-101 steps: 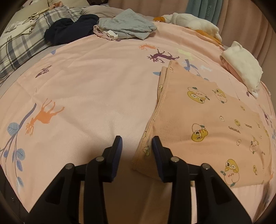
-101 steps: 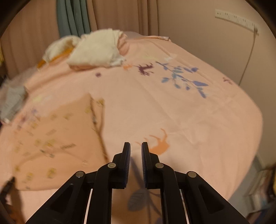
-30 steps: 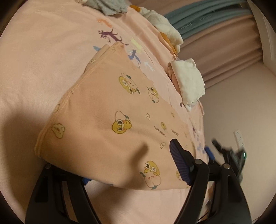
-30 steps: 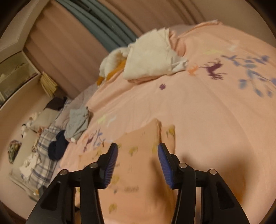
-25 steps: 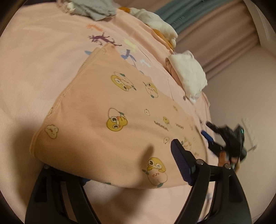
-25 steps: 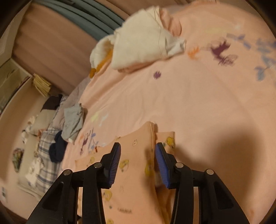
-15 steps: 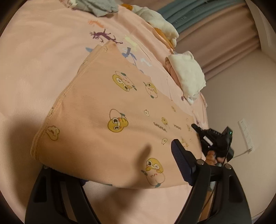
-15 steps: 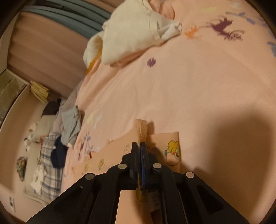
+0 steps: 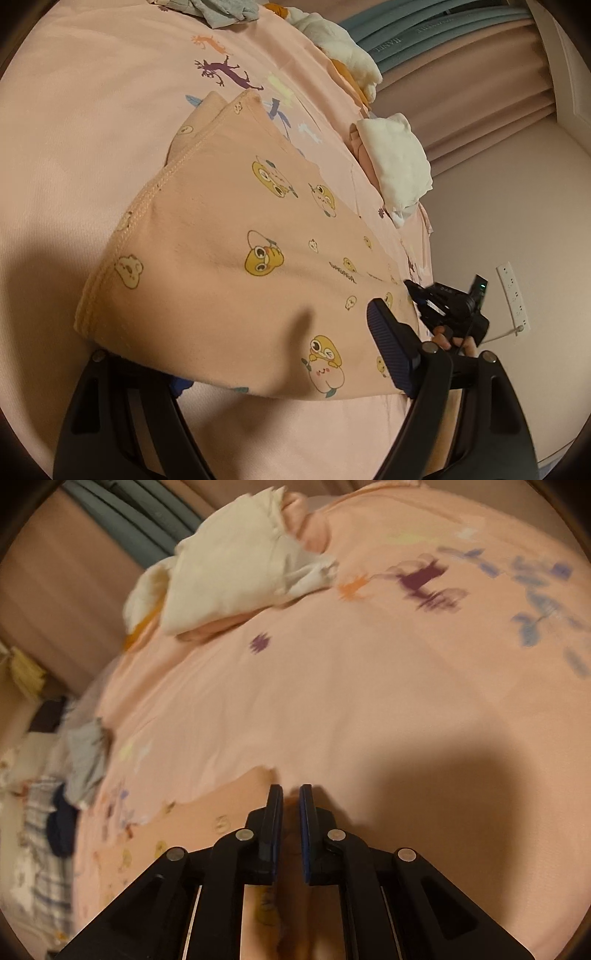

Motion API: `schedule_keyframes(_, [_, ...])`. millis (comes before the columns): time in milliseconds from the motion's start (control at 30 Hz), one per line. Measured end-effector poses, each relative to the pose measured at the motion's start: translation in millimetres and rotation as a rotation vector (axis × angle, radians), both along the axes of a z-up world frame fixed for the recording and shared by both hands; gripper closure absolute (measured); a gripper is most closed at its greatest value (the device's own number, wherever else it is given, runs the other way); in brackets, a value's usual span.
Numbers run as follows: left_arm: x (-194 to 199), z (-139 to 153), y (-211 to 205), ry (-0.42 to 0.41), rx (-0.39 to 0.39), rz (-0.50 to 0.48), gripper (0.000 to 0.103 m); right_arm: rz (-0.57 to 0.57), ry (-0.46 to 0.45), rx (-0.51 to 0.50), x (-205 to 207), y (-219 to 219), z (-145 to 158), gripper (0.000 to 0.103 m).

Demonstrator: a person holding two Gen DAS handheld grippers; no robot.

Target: Fold small clothes

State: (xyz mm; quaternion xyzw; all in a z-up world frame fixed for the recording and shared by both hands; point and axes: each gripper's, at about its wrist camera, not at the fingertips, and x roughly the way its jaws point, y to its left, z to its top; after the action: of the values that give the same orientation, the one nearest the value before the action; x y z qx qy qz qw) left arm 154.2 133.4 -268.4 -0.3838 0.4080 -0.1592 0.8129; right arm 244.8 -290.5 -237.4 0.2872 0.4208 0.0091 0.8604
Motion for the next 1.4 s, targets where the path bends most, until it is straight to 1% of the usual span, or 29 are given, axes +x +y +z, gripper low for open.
schedule_keyframes(33, [1, 0, 0, 0.003, -0.006, 0.003, 0.021, -0.011, -0.008, -0.022, -4, -2, 8, 0.098])
schedule_keyframes(67, [1, 0, 1, 0.007, -0.011, 0.008, 0.021, -0.005, -0.033, -0.021, -9, -5, 15, 0.098])
schedule_keyframes(100, [1, 0, 2, 0.011, -0.017, 0.013, 0.021, 0.017, -0.065, -0.014, -16, -6, 24, 0.098])
schedule_keyframes(167, [2, 0, 2, 0.014, -0.023, 0.016, 0.02, 0.057, -0.079, -0.025, -23, -2, 32, 0.098])
schedule_keyframes(233, [2, 1, 1, 0.012, -0.021, 0.015, 0.019, 0.112, -0.05, -0.035, -24, 8, 32, 0.098])
schedule_keyframes(300, [1, 1, 1, 0.005, -0.017, 0.01, 0.019, 0.153, -0.019, -0.015, -27, 14, 23, 0.098])
schedule_keyframes(367, [0, 1, 1, -0.009, -0.017, 0.001, 0.019, 0.181, 0.023, -0.041, -27, 20, 10, 0.098])
schedule_keyframes(400, [-1, 1, 1, -0.015, -0.016, -0.004, 0.019, 0.163, 0.07, -0.084, -26, 21, 0, 0.098])
schedule_keyframes(433, [-2, 1, 0, -0.021, -0.013, -0.011, 0.019, 0.141, 0.093, -0.099, -27, 19, -5, 0.098])
schedule_keyframes(467, [-2, 1, 0, -0.024, -0.009, -0.016, 0.019, 0.124, 0.091, -0.093, -29, 15, -7, 0.098])
schedule_keyframes(533, [-3, 1, -1, -0.026, -0.002, -0.02, 0.019, 0.104, 0.086, -0.076, -33, 7, -3, 0.098])
schedule_keyframes(600, [-2, 1, -2, -0.022, 0.005, -0.015, 0.019, 0.042, 0.101, -0.152, -39, 0, 8, 0.098])
schedule_keyframes(667, [-2, 1, -2, -0.018, 0.005, -0.006, 0.019, 0.004, 0.072, -0.185, -51, -1, 22, 0.098])
schedule_keyframes(700, [-1, 1, -1, -0.013, 0.001, 0.004, 0.019, 0.002, 0.036, -0.17, -59, -2, 31, 0.098])
schedule_keyframes(767, [-1, 1, -1, -0.008, -0.006, 0.021, 0.019, 0.016, -0.01, -0.116, -70, 3, 40, 0.098])
schedule_keyframes(833, [0, 1, 0, -0.007, -0.017, 0.038, 0.018, 0.042, -0.045, -0.096, -77, 15, 47, 0.098])
schedule_keyframes(900, [1, 1, 1, -0.003, -0.031, 0.046, 0.014, 0.096, -0.088, -0.112, -84, 39, 54, 0.098])
schedule_keyframes(967, [3, 2, 2, -0.001, -0.05, 0.053, 0.012, 0.153, -0.123, -0.108, -85, 63, 54, 0.098])
schedule_keyframes(1033, [3, 1, 4, -0.005, -0.064, 0.072, 0.012, 0.232, -0.143, -0.091, -84, 89, 50, 0.091])
schedule_keyframes(1100, [2, 1, 6, -0.011, -0.075, 0.099, 0.012, 0.281, -0.134, -0.077, -75, 109, 42, 0.077])
schedule_keyframes(1200, [1, 1, 8, -0.019, -0.078, 0.158, 0.012, 0.348, -0.085, -0.088, -62, 138, 28, 0.076])
schedule_keyframes(1267, [3, 2, 6, -0.037, -0.053, 0.186, 0.012, 0.397, -0.063, -0.107, -56, 155, 21, 0.076])
schedule_keyframes(1333, [9, 4, -1, -0.068, 0.015, 0.191, 0.011, 0.433, -0.072, -0.124, -56, 168, 19, 0.076])
schedule_keyframes(1367, [14, 4, -6, -0.078, 0.064, 0.192, 0.011, 0.445, -0.074, -0.131, -56, 172, 19, 0.076])
schedule_keyframes(1400, [18, 4, -9, -0.077, 0.093, 0.191, 0.011, 0.452, -0.072, -0.132, -56, 176, 19, 0.076])
